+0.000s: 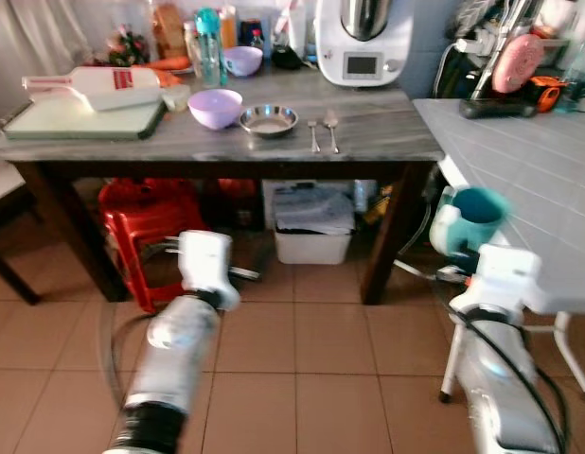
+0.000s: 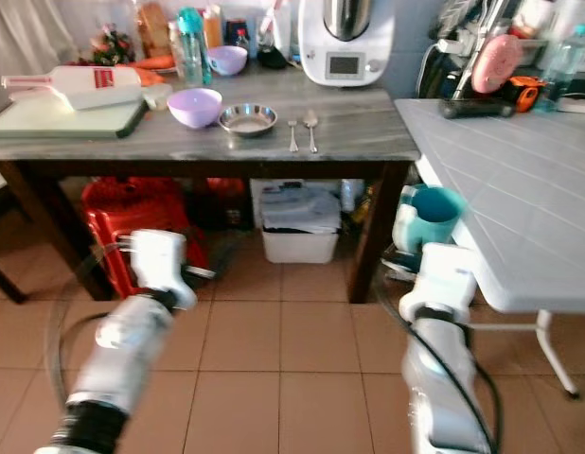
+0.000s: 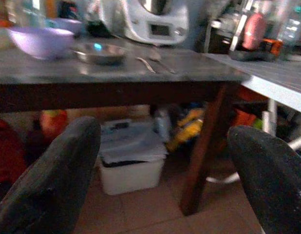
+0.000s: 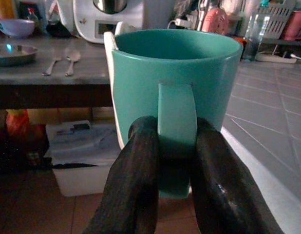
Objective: Setting the table
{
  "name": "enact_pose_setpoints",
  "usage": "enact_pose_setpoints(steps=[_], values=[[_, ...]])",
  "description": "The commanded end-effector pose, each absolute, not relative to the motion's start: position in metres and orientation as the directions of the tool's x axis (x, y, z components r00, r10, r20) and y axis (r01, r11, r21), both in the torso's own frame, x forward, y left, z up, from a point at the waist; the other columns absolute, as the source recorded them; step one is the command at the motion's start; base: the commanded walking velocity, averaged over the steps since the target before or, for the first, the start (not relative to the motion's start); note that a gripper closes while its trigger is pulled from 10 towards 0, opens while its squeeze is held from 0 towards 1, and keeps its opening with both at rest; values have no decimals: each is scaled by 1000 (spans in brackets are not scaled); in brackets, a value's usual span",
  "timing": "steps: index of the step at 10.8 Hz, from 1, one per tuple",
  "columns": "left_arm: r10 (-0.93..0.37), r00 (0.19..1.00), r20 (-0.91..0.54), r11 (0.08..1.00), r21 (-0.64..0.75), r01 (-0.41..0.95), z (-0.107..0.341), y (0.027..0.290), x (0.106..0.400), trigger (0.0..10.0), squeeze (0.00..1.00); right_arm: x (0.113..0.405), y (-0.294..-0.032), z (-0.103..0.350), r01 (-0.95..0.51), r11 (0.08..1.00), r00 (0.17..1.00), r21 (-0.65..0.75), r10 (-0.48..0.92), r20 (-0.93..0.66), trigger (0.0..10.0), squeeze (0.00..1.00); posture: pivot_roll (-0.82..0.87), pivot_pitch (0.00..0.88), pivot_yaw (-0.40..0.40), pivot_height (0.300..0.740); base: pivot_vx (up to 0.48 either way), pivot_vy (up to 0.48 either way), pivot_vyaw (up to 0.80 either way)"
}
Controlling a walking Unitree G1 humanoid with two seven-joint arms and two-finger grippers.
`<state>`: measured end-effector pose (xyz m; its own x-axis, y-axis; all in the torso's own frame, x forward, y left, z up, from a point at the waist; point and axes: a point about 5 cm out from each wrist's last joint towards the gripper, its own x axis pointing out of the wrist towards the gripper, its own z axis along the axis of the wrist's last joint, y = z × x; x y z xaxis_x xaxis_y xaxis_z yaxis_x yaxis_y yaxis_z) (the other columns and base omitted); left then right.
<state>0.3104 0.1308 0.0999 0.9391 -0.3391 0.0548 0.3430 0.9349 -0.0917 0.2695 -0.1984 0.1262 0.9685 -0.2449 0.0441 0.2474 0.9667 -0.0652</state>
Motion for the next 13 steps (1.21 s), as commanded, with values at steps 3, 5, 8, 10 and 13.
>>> enact_pose_setpoints(steps=[3, 5, 8, 10, 13], values=[[-339, 938, 72, 935, -89, 344, 103, 129, 311, 10000, 0, 270, -201, 133, 255, 965, 965, -58, -250, 74, 10000, 0, 28, 0, 8, 740, 209, 0, 771], [-348, 935, 75, 929, -103, 354, 103, 127, 310, 10000, 0, 270, -200, 133, 253, 966, 966, -56, -249, 76, 10000, 0, 28, 0, 8, 740, 377, 0, 234], [-352, 933, 78, 927, -111, 359, 103, 126, 310, 10000, 0, 271, -200, 133, 251, 966, 966, -57, -247, 77, 10000, 0, 32, 0, 6, 740, 399, 0, 0], [-357, 931, 81, 924, -118, 364, 104, 125, 310, 10000, 0, 272, -201, 136, 248, 966, 966, -69, -242, 88, 10000, 0, 32, 0, 2, 740, 401, 0, 0], [-354, 931, 89, 925, -115, 363, 106, 123, 311, 10000, 0, 273, -199, 141, 231, 968, 969, -95, -220, 114, 10000, 0, 31, 0, 0, 740, 401, 0, 217]])
